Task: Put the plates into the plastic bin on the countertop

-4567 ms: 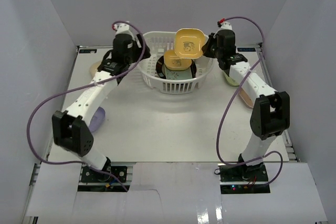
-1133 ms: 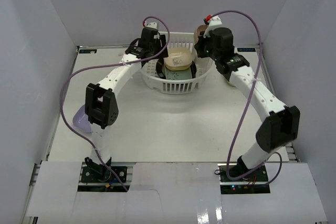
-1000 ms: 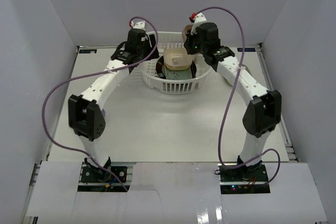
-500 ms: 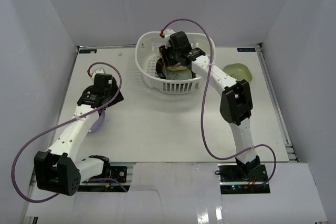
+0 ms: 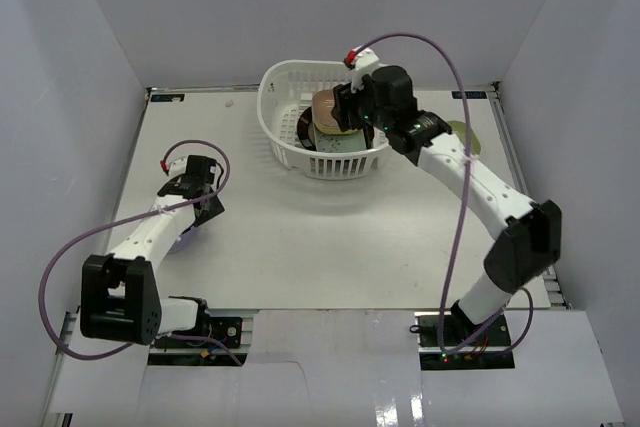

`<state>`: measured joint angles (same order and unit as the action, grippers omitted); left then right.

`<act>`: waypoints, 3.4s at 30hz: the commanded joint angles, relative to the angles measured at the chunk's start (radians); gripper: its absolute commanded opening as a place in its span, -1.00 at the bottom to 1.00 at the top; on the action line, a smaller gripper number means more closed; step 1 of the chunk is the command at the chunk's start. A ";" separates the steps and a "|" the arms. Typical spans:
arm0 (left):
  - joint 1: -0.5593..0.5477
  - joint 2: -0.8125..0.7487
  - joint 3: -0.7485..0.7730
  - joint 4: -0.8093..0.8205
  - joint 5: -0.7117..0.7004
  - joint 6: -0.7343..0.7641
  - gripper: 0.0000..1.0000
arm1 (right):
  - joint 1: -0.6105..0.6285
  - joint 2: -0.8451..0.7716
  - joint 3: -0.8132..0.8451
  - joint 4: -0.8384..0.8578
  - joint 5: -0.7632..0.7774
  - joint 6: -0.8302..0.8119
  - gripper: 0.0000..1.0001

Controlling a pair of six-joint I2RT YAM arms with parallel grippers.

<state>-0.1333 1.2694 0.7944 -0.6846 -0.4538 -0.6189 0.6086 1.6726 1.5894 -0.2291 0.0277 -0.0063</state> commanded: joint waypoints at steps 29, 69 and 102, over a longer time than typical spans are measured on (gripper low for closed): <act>-0.008 0.022 0.235 0.099 0.234 0.174 -1.00 | -0.622 0.335 -0.190 0.042 -0.114 -0.070 0.02; -0.568 1.090 1.600 0.347 0.173 0.521 -0.47 | -0.412 -0.399 -0.571 0.192 -0.074 0.192 -0.84; -0.534 -0.252 0.220 0.254 -0.100 0.274 0.96 | 0.057 0.328 0.365 -0.214 0.121 -0.219 -0.85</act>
<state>-0.6716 1.0794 1.0607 -0.3893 -0.5129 -0.3069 0.6262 1.9457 1.8824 -0.3187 0.0109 -0.1371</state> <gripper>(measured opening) 0.978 0.083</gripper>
